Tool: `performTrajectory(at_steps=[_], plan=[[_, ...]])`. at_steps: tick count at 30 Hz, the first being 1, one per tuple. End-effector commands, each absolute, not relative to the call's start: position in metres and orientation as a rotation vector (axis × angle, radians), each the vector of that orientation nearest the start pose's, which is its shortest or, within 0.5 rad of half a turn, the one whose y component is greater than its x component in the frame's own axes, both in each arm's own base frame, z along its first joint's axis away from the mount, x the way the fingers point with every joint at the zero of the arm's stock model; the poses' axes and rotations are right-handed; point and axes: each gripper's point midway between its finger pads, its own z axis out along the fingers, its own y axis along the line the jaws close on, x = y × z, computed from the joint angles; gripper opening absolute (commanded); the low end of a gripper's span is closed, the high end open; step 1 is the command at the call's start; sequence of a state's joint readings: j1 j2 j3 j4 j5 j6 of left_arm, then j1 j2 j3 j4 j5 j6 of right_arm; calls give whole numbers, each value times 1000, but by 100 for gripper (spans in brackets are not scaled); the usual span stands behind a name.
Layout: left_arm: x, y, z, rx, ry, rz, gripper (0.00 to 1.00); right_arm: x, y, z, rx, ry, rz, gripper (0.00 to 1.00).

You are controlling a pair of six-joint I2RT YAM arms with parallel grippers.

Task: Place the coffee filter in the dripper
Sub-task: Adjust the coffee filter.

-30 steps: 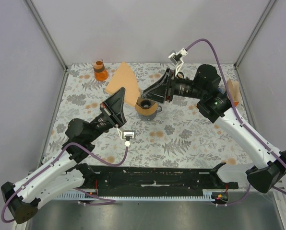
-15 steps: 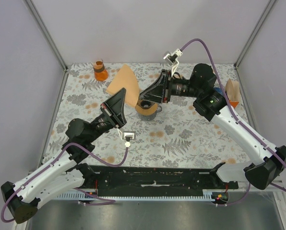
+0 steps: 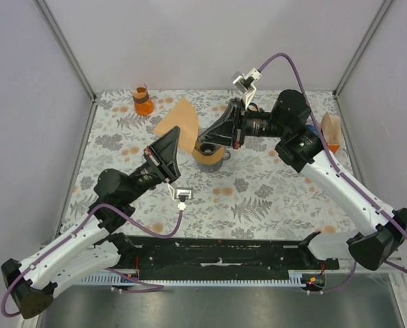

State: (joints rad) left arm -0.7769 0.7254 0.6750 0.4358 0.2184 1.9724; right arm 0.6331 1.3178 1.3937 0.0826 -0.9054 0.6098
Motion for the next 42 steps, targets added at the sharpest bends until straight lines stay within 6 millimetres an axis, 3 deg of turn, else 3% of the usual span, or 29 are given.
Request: performTrajectory(at_steps=[1,5,12,14,20,28,31,38,42], plan=[[198,-209,463,1247,-162,1179,2,192,333,467,-903,1362,1585,0],[198,-209,462,1250,-164,1180,2,192,334,467,-905,1366,1596,1],[197,-207,462,1256,-160,1189,2,183,325,471,-971,1342,1607,54],[196,-208,462,1258,-170,1189,2,184,326,472,-974,1356,1614,61],[193,-211,462,1260,-199,1190,2,209,341,465,-863,1442,1644,54],[193,-214,458,1272,-211,1185,2,218,352,469,-871,1435,1636,53],[192,-215,457,1273,-215,1183,2,225,355,461,-865,1468,1613,53],[190,-211,458,1269,-212,1188,2,239,346,452,-871,1500,1563,70],[189,-212,456,1275,-215,1187,2,234,346,456,-912,1482,1572,69]])
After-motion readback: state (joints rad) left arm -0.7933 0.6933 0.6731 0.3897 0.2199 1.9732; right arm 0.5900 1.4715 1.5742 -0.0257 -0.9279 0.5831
